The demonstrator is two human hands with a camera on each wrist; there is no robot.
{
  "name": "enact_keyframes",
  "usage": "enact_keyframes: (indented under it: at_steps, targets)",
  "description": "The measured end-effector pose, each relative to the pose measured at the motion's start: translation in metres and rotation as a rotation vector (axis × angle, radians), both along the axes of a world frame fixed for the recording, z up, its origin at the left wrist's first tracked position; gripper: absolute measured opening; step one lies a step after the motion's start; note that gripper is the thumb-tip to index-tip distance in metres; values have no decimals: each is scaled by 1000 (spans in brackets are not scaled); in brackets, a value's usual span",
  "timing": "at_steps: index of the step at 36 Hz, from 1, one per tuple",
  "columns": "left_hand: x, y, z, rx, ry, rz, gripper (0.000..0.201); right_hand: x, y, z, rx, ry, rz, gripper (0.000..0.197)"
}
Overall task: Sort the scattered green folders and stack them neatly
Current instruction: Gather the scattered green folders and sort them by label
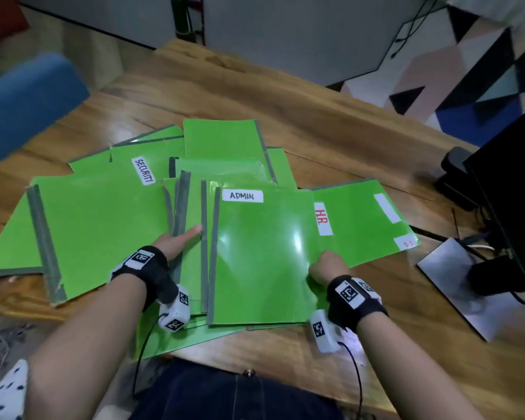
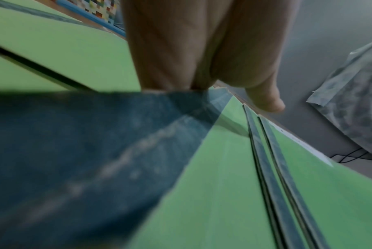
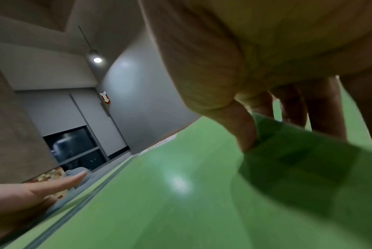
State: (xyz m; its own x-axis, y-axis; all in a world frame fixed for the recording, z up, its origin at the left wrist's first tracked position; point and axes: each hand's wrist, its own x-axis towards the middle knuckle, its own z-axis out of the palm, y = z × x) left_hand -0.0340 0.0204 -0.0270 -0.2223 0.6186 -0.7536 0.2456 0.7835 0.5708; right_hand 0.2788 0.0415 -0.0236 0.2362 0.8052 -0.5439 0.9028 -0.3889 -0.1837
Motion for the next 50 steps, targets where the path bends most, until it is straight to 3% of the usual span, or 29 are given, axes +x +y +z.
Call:
enact_keyframes:
  at_steps: [3, 5, 9, 14, 17, 19, 22, 23, 25, 27, 30, 32, 37, 40, 44, 48, 50]
  targets:
    - [-1, 0, 1, 5, -3, -6, 126, -6, 13, 3, 163, 71, -111, 21]
    - [0, -1, 4, -3, 15, -29, 135, -9, 24, 8, 226, 150, -165, 28]
    - [2, 2, 4, -5, 51, -32, 112, -18, 32, 9, 114, 160, -168, 40]
    - [-8, 7, -7, -54, 8, -81, 124, -38, 14, -5, -40, 355, -104, 99]
    - [-10, 11, -9, -66, -48, -134, 132, -43, 5, -13, -22, 422, -35, 110]
    - [-13, 12, -8, -111, -48, -111, 111, -44, -1, -15, -30, 457, 25, 110]
    - [-21, 13, -14, -170, -61, -179, 62, -44, -12, -12, -71, 458, 169, 110]
    - [-24, 16, -19, -158, -29, -173, 61, -42, -15, -12, -86, 447, 213, 110]
    - [-17, 15, -12, -170, 62, -113, 84, -32, -17, -12, -113, 437, 242, 106]
    - [-7, 16, -5, -184, 139, -120, 92, -17, -15, -12, -82, 390, 198, 96]
    - [-3, 17, -5, -171, 182, -91, 88, 11, -6, -13, 64, 76, -2, 79]
    - [-2, 17, -4, -165, 194, -80, 88, 26, -3, -10, 78, -53, -171, 81]
    - [2, 16, 0, -126, 199, -64, 89, 44, 0, -13, 3, 41, -327, 93]
    - [3, 15, 3, -123, 211, -75, 87, 49, 0, -7, 11, 113, -336, 77]
    - [2, 15, 5, -128, 195, -75, 89, 47, 6, 0, 30, 161, -286, 77]
    - [1, 15, 6, -124, 187, -77, 87, 40, 14, 23, 164, 201, -270, 69]
    - [1, 15, 6, -122, 184, -71, 86, 40, 18, 42, 236, 143, -203, 55]
